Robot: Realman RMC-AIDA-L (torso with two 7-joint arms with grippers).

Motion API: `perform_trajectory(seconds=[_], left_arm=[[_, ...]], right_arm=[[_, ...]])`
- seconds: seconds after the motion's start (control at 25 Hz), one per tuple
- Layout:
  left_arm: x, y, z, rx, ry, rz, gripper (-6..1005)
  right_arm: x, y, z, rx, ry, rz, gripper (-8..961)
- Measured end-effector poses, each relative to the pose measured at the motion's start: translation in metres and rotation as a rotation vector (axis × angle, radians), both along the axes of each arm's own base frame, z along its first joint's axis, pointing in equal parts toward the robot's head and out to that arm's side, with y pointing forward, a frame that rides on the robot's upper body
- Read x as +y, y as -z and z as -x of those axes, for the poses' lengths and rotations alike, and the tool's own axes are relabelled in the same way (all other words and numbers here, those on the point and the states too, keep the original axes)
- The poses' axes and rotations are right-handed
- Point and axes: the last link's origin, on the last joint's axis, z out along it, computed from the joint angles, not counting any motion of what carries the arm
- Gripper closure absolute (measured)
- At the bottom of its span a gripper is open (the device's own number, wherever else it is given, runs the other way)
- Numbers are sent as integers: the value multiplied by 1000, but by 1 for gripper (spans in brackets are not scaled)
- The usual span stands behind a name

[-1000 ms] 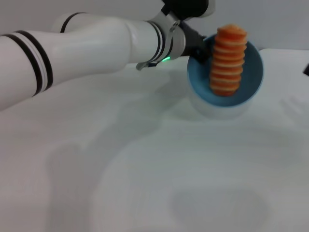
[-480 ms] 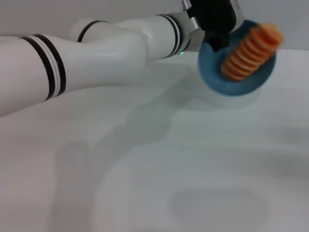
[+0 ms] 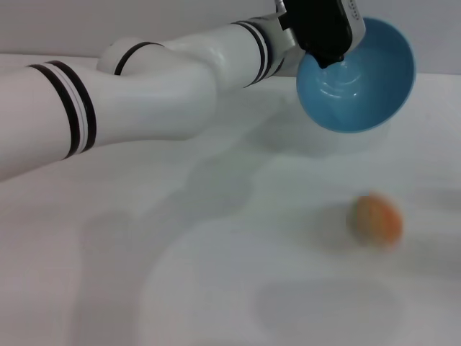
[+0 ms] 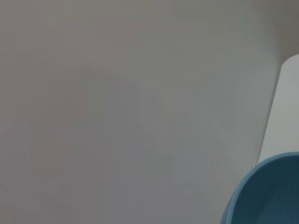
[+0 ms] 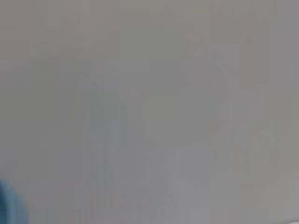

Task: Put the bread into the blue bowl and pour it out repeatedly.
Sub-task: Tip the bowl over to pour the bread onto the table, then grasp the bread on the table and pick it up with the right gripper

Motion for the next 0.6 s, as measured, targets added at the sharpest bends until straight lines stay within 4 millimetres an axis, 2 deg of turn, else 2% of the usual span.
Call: perform_trajectory(seconds=[0.16, 0.32, 0.44, 0.52, 0.56, 0.6], left_arm=[[1, -1, 1, -13, -6, -8, 1000], [5, -7, 4, -76, -78, -10, 1000], [12, -14, 8, -155, -198, 7, 1000], [20, -25, 13, -229, -331, 32, 1000], [20, -25, 13, -229, -331, 32, 1000], [22, -27, 15, -244, -361, 38, 1000]], right_arm=[[0, -5, -3, 88, 40, -76, 539], [2, 1, 0, 243, 48, -18, 543], [6, 5, 8, 359, 32, 127, 547], [11, 8, 15, 460, 66, 323, 549], [11, 8, 15, 460, 66, 323, 550], [12, 9, 19, 488, 87, 402, 551]])
